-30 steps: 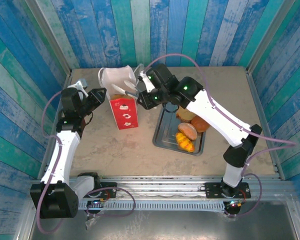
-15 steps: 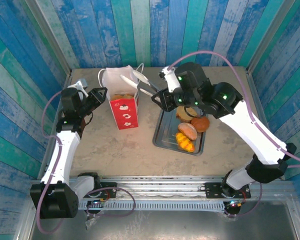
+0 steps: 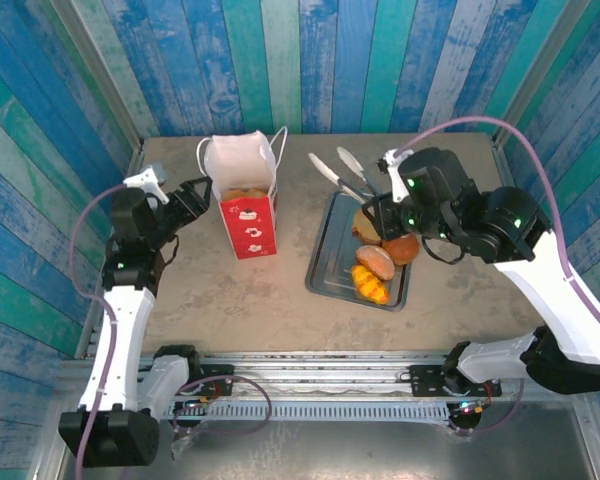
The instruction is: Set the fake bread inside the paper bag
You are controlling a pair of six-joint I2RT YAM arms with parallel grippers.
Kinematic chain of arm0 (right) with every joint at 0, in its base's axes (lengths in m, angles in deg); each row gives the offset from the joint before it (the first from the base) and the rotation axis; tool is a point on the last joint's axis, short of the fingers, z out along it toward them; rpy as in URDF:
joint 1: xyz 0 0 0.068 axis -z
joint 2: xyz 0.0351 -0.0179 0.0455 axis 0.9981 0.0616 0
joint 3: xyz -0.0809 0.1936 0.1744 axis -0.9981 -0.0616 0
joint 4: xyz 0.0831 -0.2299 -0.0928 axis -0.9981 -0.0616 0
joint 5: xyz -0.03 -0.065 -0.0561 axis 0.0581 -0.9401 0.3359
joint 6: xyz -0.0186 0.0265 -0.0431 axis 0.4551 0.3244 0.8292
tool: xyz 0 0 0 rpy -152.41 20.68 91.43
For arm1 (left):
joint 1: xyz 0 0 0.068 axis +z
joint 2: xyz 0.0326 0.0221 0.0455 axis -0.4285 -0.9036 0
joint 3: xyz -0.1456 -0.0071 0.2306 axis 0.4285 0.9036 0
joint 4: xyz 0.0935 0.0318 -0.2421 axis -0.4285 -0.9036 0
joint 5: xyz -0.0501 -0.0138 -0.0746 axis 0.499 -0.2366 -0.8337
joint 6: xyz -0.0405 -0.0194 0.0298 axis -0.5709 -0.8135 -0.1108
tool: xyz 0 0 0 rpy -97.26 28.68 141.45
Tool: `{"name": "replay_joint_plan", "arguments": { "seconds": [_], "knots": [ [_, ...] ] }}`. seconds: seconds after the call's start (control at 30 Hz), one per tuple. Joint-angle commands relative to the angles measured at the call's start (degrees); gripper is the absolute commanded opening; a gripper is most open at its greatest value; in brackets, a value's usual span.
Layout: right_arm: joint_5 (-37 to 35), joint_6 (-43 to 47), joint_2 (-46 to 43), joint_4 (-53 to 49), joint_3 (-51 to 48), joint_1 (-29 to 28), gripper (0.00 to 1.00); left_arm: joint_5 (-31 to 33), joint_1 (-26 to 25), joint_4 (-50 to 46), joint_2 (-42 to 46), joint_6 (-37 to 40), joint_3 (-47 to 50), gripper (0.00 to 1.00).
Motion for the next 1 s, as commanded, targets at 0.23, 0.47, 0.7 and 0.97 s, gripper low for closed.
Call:
{"name": "replay_joint_plan", "arguments": {
  "seconds": [0.23,0.47,0.7,0.97],
  "knots": [
    [-10.4,0.8,2.2,-11.4,-7.9,4.3,0.41,7.4,0.2,-7.4,8.8,6.1,4.1,0.90],
    [-14.2,4.7,12.7,-15.9,-7.2,4.4,0.41,10.2,0.2,-9.3,12.1,7.6,6.5,0.93],
    [-17.7,7.3,26.5,-21.0,-1.2,4.3,0.41,11.0,0.2,-9.1,10.6,8.4,6.4,0.94],
    [-18.9,11.0,35.6,-19.9,2.2,4.0,0.40,10.8,0.2,-6.6,10.4,7.0,7.8,0.95]
  ]
}}
